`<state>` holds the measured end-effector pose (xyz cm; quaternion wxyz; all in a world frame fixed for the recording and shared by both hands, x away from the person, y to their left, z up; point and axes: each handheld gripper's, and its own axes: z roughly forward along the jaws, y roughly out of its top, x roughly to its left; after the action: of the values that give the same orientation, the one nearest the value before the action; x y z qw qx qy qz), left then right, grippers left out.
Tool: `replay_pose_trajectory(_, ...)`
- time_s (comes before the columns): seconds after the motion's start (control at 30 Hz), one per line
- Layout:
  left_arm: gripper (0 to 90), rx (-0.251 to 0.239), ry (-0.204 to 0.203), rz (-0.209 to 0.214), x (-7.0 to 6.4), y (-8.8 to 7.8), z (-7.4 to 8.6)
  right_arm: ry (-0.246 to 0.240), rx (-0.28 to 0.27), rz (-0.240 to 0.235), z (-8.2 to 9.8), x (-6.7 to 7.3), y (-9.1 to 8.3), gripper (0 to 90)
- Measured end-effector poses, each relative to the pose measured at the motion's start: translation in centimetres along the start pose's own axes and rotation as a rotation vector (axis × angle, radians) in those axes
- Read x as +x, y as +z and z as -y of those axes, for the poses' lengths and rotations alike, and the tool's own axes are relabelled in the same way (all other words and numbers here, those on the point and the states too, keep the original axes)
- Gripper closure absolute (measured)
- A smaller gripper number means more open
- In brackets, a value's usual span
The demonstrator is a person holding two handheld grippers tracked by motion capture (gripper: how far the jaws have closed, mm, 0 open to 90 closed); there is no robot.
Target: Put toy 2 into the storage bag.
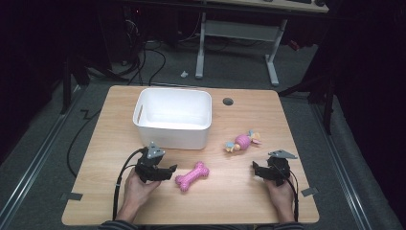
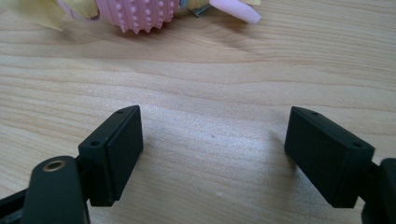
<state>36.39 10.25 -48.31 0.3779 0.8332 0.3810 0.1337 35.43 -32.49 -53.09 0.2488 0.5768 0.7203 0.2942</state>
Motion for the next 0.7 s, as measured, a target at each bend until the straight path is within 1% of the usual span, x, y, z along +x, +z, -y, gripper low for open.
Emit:
replay_pose_trajectory(0.1,31.6,-0.004,0.009,0.019,-0.6,-0.1,-0.4,-0.001,-0.001,0.000,0.0,0.0,0.0,19.9)
replay_pose_trajectory(0.23,32.1,0.015,0.036,0.039,-1.4,0.1,-1.0,-0.001,-0.001,-0.001,0.0,0.0,0.0,20.1)
replay_pose_trajectory(0.33,32.9,0.009,0.059,0.034,-2.0,0.1,-1.4,-0.004,-0.002,-0.001,0.0,0.0,0.0,20.0)
replay_pose_trajectory(0.4,33.9,0.015,0.073,0.038,-2.3,0.1,-1.7,-0.005,-0.002,-0.001,0.0,0.0,0.0,20.0)
replay_pose_trajectory(0.53,35.9,0.035,0.082,0.070,-2.7,0.4,-2.0,-0.005,-0.002,-0.001,0.0,0.0,0.0,20.0)
replay_pose_trajectory(0.6,36.7,0.039,0.085,0.076,-2.8,0.5,-2.0,-0.006,-0.003,-0.002,0.0,0.0,0.0,20.1)
replay_pose_trajectory(0.7,36.8,0.061,0.101,0.082,-3.1,0.8,-2.3,-0.006,-0.003,-0.002,0.0,0.0,0.0,20.0)
